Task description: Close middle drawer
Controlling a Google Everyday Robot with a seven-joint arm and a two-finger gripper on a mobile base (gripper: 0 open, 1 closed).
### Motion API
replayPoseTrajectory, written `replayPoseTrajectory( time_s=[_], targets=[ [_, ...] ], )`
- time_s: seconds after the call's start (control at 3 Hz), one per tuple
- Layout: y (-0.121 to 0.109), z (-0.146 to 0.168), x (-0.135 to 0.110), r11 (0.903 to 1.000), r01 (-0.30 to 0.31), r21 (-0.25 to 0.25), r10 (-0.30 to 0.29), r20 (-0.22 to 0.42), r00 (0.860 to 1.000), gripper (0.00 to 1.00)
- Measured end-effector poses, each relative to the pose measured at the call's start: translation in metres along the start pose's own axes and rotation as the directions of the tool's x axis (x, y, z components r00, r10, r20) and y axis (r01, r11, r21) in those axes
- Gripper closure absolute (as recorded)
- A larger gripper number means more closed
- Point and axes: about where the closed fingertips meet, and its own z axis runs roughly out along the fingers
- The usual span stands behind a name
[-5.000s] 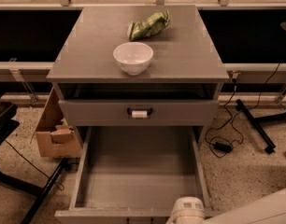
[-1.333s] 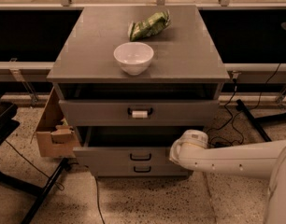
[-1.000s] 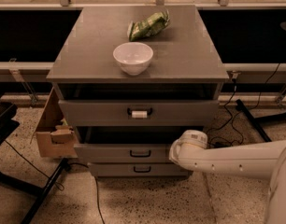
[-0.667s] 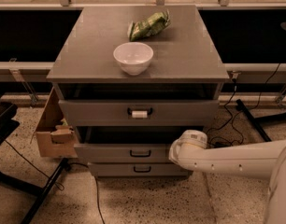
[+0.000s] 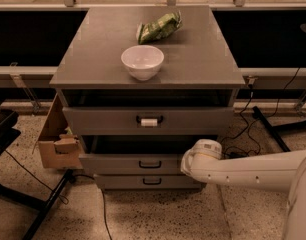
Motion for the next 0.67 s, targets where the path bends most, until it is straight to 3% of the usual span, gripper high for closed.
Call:
replayPoseTrajectory(
  time_s=[0.33,0.67],
  targets=[
    [0.0,0.0,0.0,1.0,0.0,0.0,0.0,0.0,1.0,0.12],
    [0.0001,0.0,0.0,1.0,0.0,0.0,0.0,0.0,1.0,0.0]
  ],
)
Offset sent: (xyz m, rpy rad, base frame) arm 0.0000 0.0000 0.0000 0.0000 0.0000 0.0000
